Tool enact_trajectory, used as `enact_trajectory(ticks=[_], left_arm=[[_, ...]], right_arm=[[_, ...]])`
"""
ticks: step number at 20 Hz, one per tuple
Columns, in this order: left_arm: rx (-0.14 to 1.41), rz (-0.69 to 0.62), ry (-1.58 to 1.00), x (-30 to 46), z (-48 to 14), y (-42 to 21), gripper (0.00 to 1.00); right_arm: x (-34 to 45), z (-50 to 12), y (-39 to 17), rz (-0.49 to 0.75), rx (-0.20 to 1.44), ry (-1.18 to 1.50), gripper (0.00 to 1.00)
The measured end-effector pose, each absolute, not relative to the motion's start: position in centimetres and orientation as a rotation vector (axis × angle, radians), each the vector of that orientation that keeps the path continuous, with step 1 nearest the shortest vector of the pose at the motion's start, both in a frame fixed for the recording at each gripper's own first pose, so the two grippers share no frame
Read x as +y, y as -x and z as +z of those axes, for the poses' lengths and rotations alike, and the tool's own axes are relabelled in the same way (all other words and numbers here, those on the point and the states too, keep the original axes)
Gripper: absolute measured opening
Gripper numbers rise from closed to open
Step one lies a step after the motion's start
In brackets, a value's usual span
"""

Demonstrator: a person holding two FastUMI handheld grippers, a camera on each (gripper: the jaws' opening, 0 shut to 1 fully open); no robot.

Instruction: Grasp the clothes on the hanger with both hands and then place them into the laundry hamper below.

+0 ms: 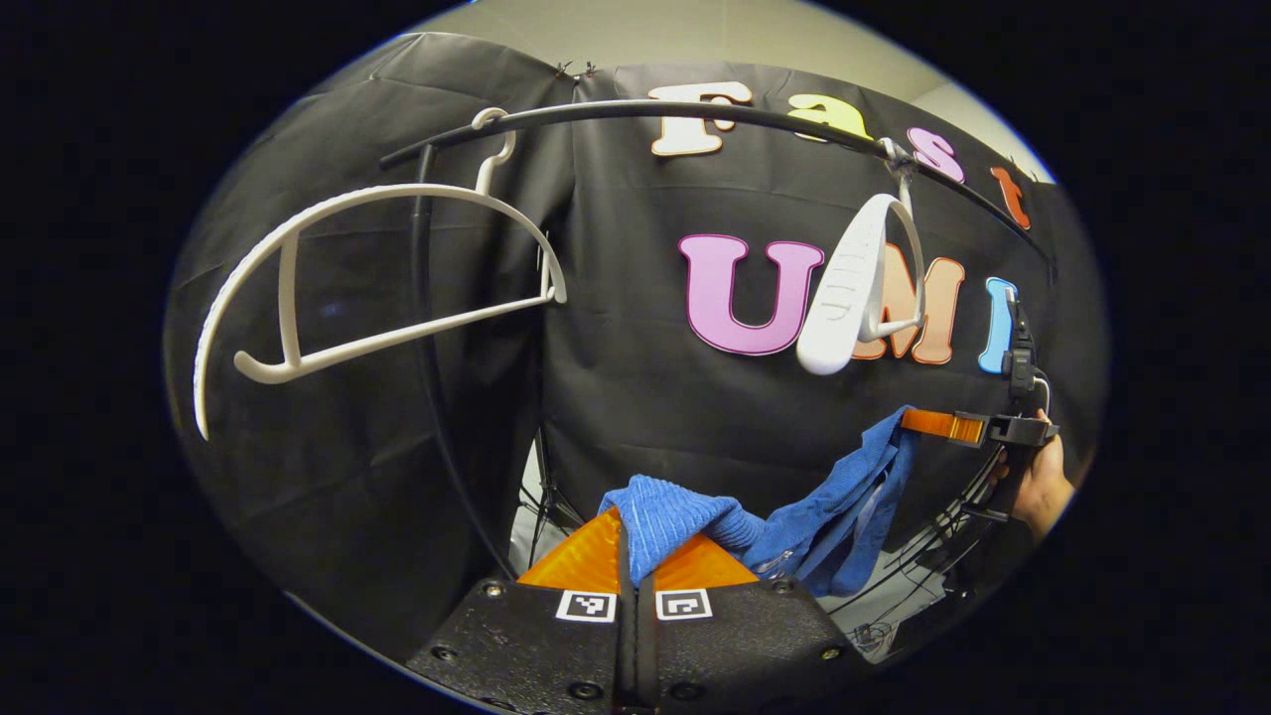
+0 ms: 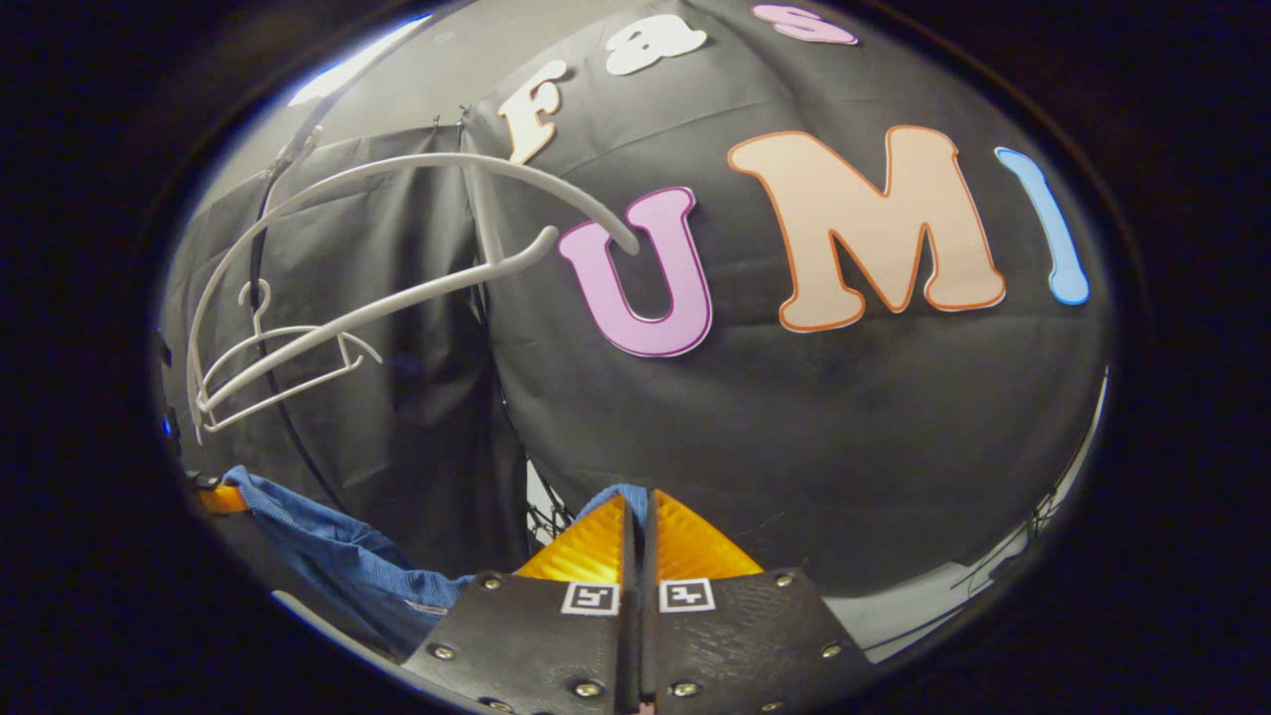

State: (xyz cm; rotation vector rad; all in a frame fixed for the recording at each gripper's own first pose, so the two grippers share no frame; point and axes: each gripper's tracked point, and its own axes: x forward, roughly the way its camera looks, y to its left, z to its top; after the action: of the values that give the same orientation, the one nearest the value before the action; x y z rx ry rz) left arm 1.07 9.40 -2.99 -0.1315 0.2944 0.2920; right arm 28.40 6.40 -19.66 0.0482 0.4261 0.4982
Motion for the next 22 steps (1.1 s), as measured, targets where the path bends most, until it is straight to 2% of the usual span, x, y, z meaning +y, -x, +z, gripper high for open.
enact_trajectory(ticks=[3, 7, 12, 14, 15, 17, 22], left_arm=[[0.287, 0.272, 0.122, 9.2, -2.8, -1.2, 0.01], [0.282, 0.248, 0.109, 8.6, -2.7, -1.3, 0.01], [0.278, 0.185, 0.086, 7.7, -2.7, -1.5, 0.01], [0.286, 0.162, 0.086, 7.3, -2.8, -1.8, 0.01], [0.290, 0.146, 0.086, 7.0, -2.8, -2.0, 0.01], [0.288, 0.116, 0.077, 6.3, -2.6, -2.0, 0.01], [0.274, 0.048, 0.078, 4.5, -2.5, -2.6, 0.01]], right_arm=[[5.8, -19.3, -27.5, 0.470, 0.432, -0.006, 0.01], [6.1, -18.3, -25.1, 0.493, 0.431, -0.030, 0.00], [5.9, -17.8, -22.0, 0.509, 0.442, 0.008, 0.00], [5.5, -17.9, -20.9, 0.504, 0.452, 0.010, 0.03], [5.5, -17.9, -20.1, 0.505, 0.455, 0.004, 0.00], [5.2, -17.8, -19.1, 0.501, 0.458, 0.002, 0.03], [5.9, -17.0, -17.5, 0.520, 0.455, -0.015, 0.00]])
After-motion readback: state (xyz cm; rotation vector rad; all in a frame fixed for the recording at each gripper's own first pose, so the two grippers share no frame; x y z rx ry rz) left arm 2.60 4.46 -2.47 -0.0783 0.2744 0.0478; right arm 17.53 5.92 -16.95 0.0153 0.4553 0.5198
